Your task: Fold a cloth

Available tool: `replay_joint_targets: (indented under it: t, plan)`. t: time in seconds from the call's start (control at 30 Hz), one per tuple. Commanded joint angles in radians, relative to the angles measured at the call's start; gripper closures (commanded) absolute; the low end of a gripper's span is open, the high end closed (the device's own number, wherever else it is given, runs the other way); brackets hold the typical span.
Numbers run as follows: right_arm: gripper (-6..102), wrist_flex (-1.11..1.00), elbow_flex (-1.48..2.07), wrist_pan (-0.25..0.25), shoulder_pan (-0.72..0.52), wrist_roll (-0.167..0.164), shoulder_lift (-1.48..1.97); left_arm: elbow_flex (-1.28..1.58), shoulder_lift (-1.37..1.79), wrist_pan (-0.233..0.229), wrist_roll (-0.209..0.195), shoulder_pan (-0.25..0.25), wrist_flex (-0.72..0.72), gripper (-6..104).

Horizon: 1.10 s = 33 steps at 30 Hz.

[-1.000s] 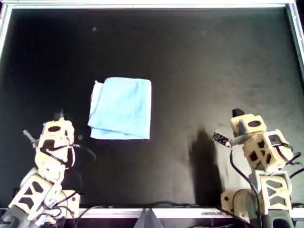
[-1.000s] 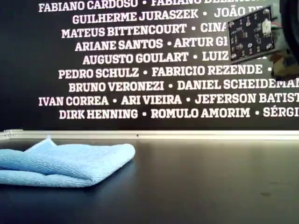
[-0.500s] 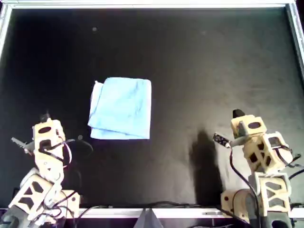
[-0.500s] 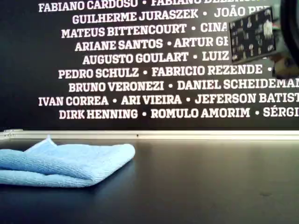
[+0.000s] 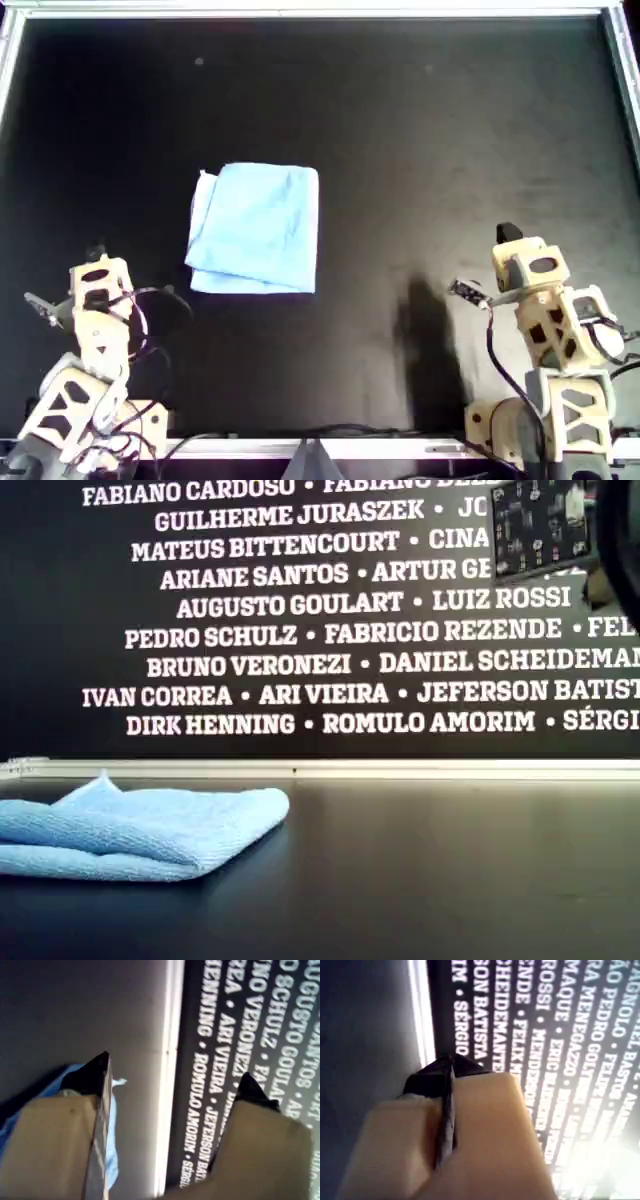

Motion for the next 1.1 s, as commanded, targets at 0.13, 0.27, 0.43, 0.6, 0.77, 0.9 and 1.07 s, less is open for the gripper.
replay_joint_targets:
  t: [0.13,0.27,0.43,0.6,0.77,0.9,1.07]
  plan:
    - [96,-0.037,0.017,0.003,0.000,0.006,0.035,-0.015,0.023,0.075,-0.008,0.023,0.005,11]
    - [96,-0.008,0.017,0.003,-0.006,-0.002,0.035,-0.015,0.006,0.190,-0.008,0.023,0.006,11]
    - [96,0.164,0.017,0.003,-0.005,-0.009,0.038,-0.015,0.005,0.218,-0.009,0.023,0.092,11]
    - [96,0.345,0.017,0.003,0.006,-0.009,0.040,-0.015,0.023,0.221,-0.009,0.020,0.232,11]
    - [96,0.414,0.017,0.003,0.006,-0.009,0.040,-0.015,0.020,0.281,-0.011,0.021,0.252,11]
    - [96,0.428,0.017,0.003,0.008,-0.009,0.041,-0.014,0.015,0.368,-0.087,0.023,0.272,11]
    - [96,0.430,0.017,0.003,0.008,-0.009,0.041,-0.014,0.025,0.431,-0.199,0.026,0.383,10]
